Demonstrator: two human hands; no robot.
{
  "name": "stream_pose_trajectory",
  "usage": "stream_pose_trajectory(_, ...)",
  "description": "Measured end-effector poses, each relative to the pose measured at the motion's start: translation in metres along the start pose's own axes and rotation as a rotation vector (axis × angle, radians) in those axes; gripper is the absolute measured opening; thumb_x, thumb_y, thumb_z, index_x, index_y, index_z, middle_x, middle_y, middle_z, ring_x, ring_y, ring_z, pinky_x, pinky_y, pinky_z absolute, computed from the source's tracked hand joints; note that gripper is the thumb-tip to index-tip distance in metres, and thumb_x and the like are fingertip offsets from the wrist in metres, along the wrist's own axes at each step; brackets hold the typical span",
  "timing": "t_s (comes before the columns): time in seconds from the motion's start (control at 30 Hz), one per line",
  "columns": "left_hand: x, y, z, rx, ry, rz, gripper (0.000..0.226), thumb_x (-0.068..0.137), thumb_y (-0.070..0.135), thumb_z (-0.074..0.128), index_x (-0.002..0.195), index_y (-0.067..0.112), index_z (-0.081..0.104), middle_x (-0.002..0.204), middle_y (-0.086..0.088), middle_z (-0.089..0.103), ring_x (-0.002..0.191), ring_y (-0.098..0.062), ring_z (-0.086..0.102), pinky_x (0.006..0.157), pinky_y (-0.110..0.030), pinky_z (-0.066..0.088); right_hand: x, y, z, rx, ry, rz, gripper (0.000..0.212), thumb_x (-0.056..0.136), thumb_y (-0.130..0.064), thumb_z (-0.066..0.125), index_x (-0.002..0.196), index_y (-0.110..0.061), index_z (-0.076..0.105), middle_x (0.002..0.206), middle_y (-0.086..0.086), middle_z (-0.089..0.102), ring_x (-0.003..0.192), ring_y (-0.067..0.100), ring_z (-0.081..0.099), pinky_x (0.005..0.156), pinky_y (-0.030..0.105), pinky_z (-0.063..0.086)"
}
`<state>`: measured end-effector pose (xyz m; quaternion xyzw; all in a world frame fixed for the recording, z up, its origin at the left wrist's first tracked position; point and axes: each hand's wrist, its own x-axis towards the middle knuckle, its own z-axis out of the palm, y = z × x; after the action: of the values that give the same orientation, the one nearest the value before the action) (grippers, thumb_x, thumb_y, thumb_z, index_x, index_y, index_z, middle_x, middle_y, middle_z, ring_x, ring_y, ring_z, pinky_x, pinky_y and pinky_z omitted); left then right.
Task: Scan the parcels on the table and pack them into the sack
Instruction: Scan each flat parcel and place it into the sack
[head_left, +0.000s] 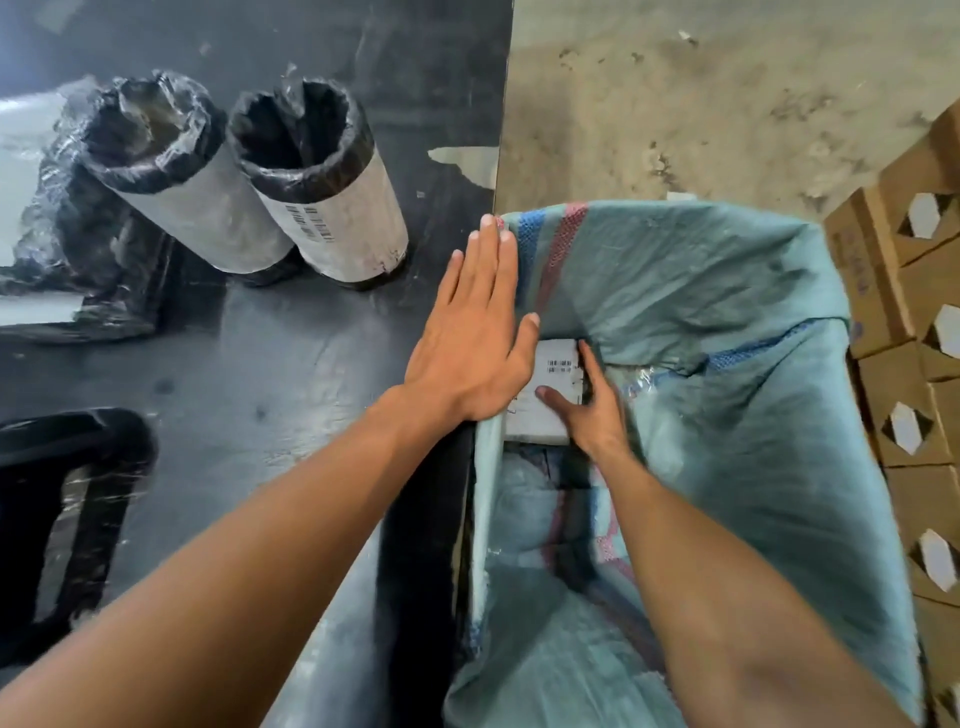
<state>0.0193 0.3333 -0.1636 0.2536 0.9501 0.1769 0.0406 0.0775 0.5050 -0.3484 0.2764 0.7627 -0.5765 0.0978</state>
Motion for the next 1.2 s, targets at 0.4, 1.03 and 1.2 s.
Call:
stream_pose_trajectory(0.4,-0.002,0.002,0.0,0.056,-0.014,0.013,0.079,0.098,0.039,0.029,0.158,-0.003,-0.001,0.166,-0.022,-0.009,0.155,-0.03,-0.008,0.126,-0.043,-0.002,-0.005,0.032,0.037,-0.816,0.034,-0.033,0.066,0.109,-0.052,0.041,0.167,-0.043,0.012,0.176,0.017,-0.005,0.161,0.04,0.0,0.129,0.052,0.002)
stream_pose_trajectory(1.03,0.001,-0.002,0.007,0.116,-0.008,0.02,0.082,0.097,0.045,0.024,0.158,-0.003,-0.001,0.166,-0.022,-0.009,0.155,-0.029,-0.009,0.126,-0.044,0.0,0.009,0.034,0.064,-1.036,-0.184,-0.141,0.071,0.107,-0.065,0.016,0.155,-0.04,-0.03,0.171,0.011,-0.032,0.157,0.039,-0.029,0.125,0.063,-0.014)
stream_pose_trajectory(1.2,0.001,-0.003,0.007,0.099,-0.036,0.005,0.084,0.094,0.047,0.018,0.158,-0.001,-0.005,0.166,-0.02,-0.014,0.155,-0.026,-0.013,0.126,-0.041,-0.004,-0.008,0.007,0.039,-0.966,-0.188,-0.048,0.07,0.108,-0.062,0.02,0.169,-0.035,-0.002,0.175,0.012,-0.021,0.161,0.035,-0.021,0.127,0.057,-0.014)
